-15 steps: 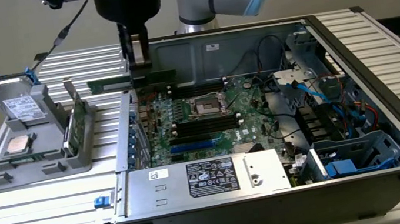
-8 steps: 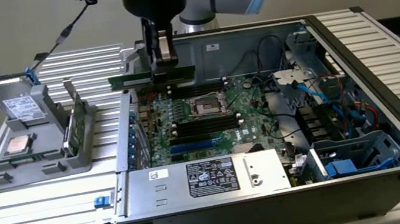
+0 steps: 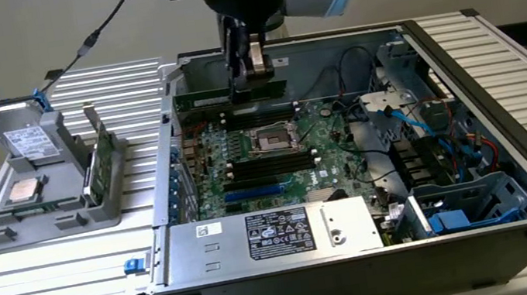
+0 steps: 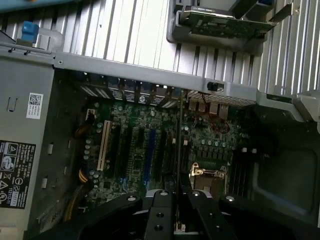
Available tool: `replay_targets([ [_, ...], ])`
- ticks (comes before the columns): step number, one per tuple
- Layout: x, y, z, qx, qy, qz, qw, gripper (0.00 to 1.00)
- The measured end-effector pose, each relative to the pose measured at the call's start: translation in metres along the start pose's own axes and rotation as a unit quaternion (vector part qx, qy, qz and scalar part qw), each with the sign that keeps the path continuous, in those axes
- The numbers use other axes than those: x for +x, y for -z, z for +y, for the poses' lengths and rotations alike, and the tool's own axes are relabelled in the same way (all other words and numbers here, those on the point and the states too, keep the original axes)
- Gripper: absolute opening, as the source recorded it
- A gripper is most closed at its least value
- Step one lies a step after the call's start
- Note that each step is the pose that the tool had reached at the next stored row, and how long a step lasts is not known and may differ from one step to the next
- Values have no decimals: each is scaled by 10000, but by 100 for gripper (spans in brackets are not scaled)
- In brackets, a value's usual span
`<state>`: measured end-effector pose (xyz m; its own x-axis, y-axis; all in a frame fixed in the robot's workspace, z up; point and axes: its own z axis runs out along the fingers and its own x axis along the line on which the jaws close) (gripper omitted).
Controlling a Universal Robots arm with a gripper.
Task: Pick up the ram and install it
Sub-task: 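Pick up the ram and move it above insertion slot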
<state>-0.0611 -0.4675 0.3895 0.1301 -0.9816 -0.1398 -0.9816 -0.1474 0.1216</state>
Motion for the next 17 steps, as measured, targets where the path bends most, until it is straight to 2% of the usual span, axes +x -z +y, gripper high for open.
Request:
replay_targets([
  [4, 1, -16, -185, -14, -2, -1, 10000, 15],
  [7, -32, -66, -271, -21, -3, -1, 10000, 15],
  [12, -57, -154, -342, -22, -35, -7, 10000, 15],
  [17, -41, -235, -405, -7, -148, -24, 9999, 15],
])
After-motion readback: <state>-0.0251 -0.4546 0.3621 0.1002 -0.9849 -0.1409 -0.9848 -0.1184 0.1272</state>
